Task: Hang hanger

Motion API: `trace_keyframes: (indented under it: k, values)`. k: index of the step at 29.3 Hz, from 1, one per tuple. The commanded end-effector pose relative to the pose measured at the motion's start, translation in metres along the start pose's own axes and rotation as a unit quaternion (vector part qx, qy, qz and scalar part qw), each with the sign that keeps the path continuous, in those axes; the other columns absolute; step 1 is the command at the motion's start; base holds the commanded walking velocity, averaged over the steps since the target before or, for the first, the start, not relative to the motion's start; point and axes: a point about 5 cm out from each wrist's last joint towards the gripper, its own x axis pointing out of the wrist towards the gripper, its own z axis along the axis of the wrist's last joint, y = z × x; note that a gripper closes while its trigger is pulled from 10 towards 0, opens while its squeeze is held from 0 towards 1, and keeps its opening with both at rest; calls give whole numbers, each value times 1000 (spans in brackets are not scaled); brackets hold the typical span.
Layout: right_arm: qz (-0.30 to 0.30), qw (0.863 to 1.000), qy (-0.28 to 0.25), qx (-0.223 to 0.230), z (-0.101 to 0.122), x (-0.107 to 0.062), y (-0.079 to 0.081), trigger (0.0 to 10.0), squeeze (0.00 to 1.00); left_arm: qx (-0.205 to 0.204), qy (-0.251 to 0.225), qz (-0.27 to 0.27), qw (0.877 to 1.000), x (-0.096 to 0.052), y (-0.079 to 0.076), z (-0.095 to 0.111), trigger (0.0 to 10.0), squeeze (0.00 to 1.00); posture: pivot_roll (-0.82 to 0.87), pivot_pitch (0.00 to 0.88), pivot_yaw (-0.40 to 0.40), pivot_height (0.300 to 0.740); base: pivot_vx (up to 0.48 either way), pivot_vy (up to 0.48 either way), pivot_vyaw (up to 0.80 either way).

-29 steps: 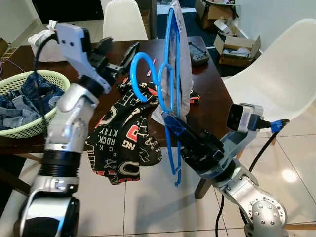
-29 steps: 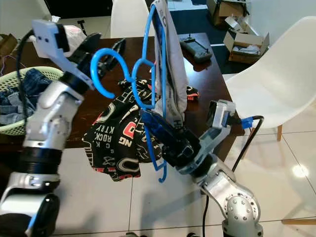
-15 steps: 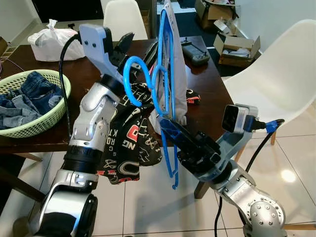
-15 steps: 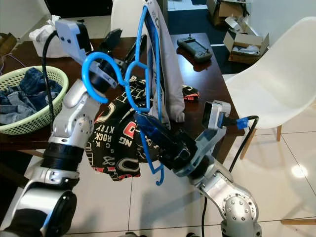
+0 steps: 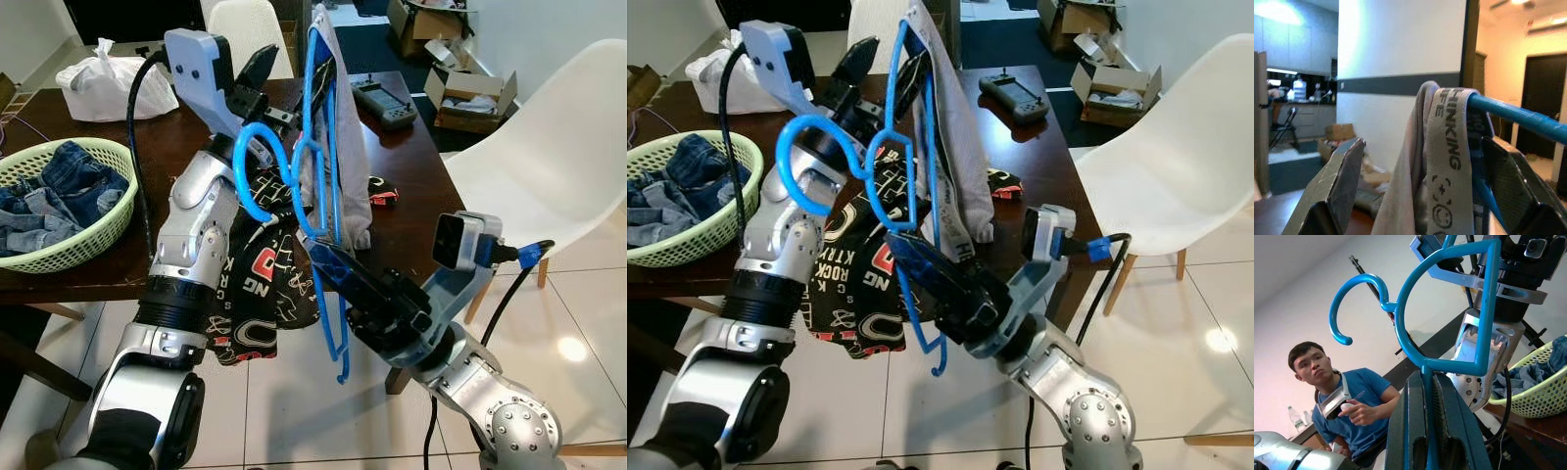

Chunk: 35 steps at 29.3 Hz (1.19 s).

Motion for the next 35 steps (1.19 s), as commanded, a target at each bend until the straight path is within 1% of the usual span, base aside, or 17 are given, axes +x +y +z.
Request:
trace_keyframes:
  k: [1,2,5,11,12,13,17,27,35]
  values:
    - [20,1000,-2,-5,0,2,7,0,0,-7,-5,-14,1000,4,-6,0,10000,0,51,158,60,740,0,0,0]
    - [20,1000,-2,-4,-1,2,7,0,0,-10,-5,-19,1000,5,-9,-1,10000,0,51,158,60,740,0,0,0]
    - [21,1000,-2,-4,-1,2,8,0,0,-8,-4,-21,1000,4,-11,-3,10000,0,52,160,60,740,0,0,0]
    - [21,1000,-1,-4,-1,2,8,0,0,0,-1,-7,1000,3,-7,-5,10000,0,53,163,58,740,0,0,0]
    - [21,1000,-1,-4,-2,2,8,0,0,6,2,0,1000,3,-5,-6,5294,0,53,163,59,740,0,0,0]
    - [21,1000,-1,-4,-2,2,8,0,0,8,3,6,1000,3,-2,-6,0,0,53,163,59,740,0,0,0]
    - [21,1000,-2,-5,-2,2,8,0,0,8,0,14,1000,5,1,-5,0,0,53,163,59,740,0,0,0]
    - [20,1000,-2,-7,-1,2,9,0,0,9,-4,16,1000,7,3,-3,0,0,48,167,61,740,0,0,0]
    - [17,1000,-2,-8,-1,2,8,0,0,18,-11,21,1000,8,3,1,0,0,52,167,59,740,0,0,0]
